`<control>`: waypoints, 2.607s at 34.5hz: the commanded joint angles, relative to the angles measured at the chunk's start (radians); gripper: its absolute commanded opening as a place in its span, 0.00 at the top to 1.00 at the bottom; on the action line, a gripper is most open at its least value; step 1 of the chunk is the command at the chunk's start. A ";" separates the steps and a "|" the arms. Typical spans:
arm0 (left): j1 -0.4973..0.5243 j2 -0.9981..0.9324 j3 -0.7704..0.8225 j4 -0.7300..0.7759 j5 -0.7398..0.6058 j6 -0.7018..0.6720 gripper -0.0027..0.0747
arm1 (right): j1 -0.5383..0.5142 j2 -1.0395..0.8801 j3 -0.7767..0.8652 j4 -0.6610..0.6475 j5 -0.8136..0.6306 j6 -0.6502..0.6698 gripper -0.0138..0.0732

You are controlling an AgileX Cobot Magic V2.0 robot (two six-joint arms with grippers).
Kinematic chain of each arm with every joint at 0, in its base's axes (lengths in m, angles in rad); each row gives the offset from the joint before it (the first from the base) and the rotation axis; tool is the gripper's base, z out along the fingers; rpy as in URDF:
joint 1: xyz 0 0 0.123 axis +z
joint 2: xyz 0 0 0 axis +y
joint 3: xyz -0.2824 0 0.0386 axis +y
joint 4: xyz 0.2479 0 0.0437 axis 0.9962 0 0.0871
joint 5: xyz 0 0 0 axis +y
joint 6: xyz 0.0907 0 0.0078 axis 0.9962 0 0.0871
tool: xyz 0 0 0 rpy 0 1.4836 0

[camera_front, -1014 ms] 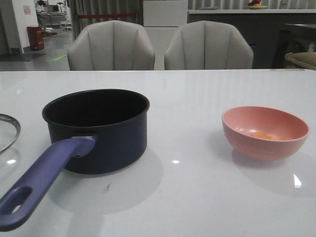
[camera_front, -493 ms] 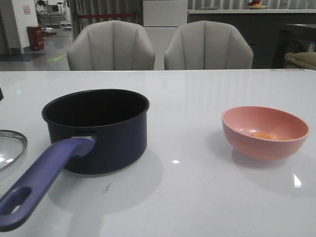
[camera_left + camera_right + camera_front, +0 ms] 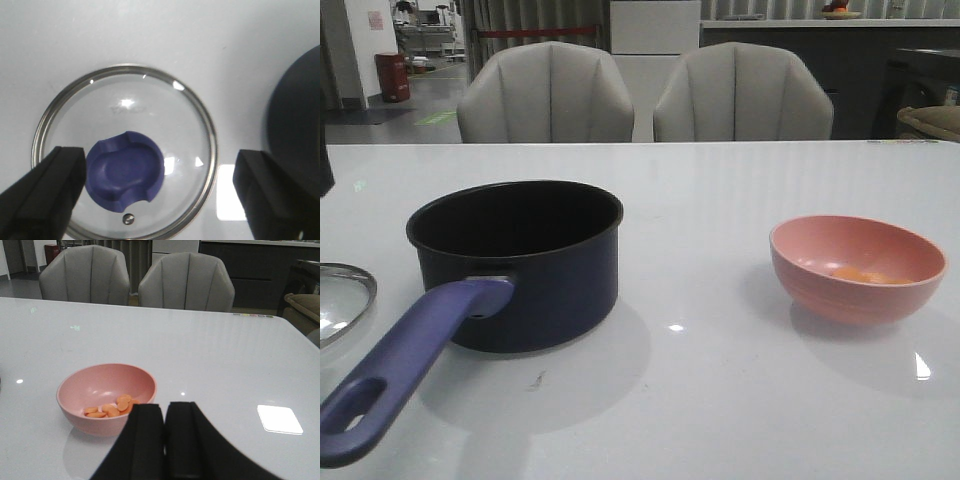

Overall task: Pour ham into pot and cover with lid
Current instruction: 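Release the lid and raise the left gripper away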

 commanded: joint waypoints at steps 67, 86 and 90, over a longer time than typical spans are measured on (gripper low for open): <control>-0.332 -1.422 0.874 -0.028 -0.586 0.018 0.17 | -0.005 0.192 -0.254 -0.010 0.067 -0.005 0.67; -0.332 -1.422 0.874 -0.030 -0.586 0.018 0.17 | -0.005 0.677 -0.438 0.050 0.089 0.000 0.45; -0.332 -1.422 0.874 -0.030 -0.586 0.018 0.17 | -0.005 0.854 -0.535 0.083 0.091 0.000 0.29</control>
